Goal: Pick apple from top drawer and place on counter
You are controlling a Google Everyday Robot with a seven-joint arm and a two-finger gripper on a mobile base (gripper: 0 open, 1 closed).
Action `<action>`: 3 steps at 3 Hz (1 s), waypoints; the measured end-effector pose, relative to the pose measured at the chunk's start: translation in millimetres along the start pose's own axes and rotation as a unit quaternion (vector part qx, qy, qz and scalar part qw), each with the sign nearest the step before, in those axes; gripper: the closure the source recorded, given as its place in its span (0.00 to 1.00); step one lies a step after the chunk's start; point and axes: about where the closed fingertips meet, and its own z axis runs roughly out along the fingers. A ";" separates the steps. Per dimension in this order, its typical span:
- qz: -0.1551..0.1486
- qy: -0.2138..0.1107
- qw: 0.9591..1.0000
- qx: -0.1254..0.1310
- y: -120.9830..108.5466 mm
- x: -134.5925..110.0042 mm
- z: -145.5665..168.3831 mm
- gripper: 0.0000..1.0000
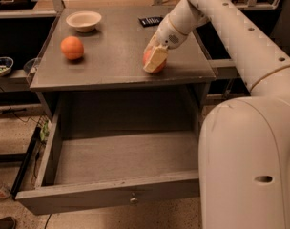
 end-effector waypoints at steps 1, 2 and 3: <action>0.000 0.000 1.000 -0.001 0.2 0.1 0.5 1.00; -0.002 -0.004 1.000 -0.011 2.9 0.1 5.2 1.00; -0.002 -0.004 1.000 -0.011 2.9 0.1 5.2 0.81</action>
Offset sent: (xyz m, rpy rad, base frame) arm -0.0050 0.0010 -0.0055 0.0177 0.0312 0.0365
